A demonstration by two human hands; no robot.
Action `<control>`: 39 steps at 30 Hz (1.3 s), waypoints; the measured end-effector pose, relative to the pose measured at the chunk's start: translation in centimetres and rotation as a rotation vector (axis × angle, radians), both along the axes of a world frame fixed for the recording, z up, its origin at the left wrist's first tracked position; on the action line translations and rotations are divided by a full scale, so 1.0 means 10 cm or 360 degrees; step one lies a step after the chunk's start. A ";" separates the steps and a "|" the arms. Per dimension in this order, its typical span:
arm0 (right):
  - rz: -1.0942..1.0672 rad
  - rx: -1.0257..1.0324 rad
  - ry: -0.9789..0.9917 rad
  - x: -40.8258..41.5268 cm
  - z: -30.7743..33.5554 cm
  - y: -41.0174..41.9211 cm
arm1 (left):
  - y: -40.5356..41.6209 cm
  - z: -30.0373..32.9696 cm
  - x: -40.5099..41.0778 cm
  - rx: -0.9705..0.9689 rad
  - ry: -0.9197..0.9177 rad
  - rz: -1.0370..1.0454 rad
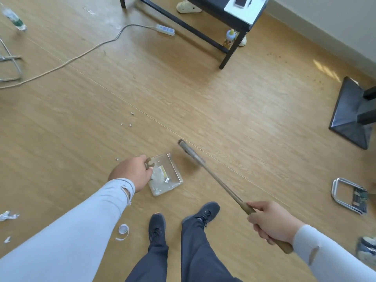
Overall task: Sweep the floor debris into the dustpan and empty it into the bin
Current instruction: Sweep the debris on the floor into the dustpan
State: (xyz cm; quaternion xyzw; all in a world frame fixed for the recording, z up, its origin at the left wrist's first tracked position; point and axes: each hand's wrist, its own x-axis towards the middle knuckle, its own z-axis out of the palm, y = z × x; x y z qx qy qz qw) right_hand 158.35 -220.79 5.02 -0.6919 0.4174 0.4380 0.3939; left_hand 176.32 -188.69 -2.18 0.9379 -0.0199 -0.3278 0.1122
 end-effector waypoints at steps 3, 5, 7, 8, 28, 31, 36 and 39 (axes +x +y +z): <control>0.0171 -0.0121 0.0019 0.12 -0.32 0.23 | -0.01 0.00 -0.04 -0.0005 -0.0006 0.0011; 0.0253 -0.0103 0.0048 0.15 -0.46 0.47 | 0.00 0.00 -0.05 -0.0005 -0.0001 0.0024; 0.0302 -0.0005 0.0101 0.13 -0.48 0.63 | 0.02 -0.01 -0.06 -0.0012 -0.0015 0.0013; 0.0295 0.0064 0.0121 0.11 -0.43 0.63 | 0.02 -0.02 -0.07 -0.0018 -0.0019 0.0008; -0.1776 -0.0019 -0.0064 -1.97 0.27 -1.17 | -1.42 0.79 0.14 -0.0172 -0.0129 -0.0302; -0.2005 -0.0120 -0.0124 -2.15 0.16 -1.49 | -1.91 0.97 0.17 -0.0184 -0.0160 -0.0365; -0.2262 -0.0158 -0.0077 -2.24 -0.17 -2.07 | -2.71 1.17 0.15 -0.0275 -0.0205 -0.0478; -0.2389 -0.0084 -0.0075 -2.04 -0.43 -2.29 | -3.08 1.15 0.16 -0.0257 -0.0205 -0.0533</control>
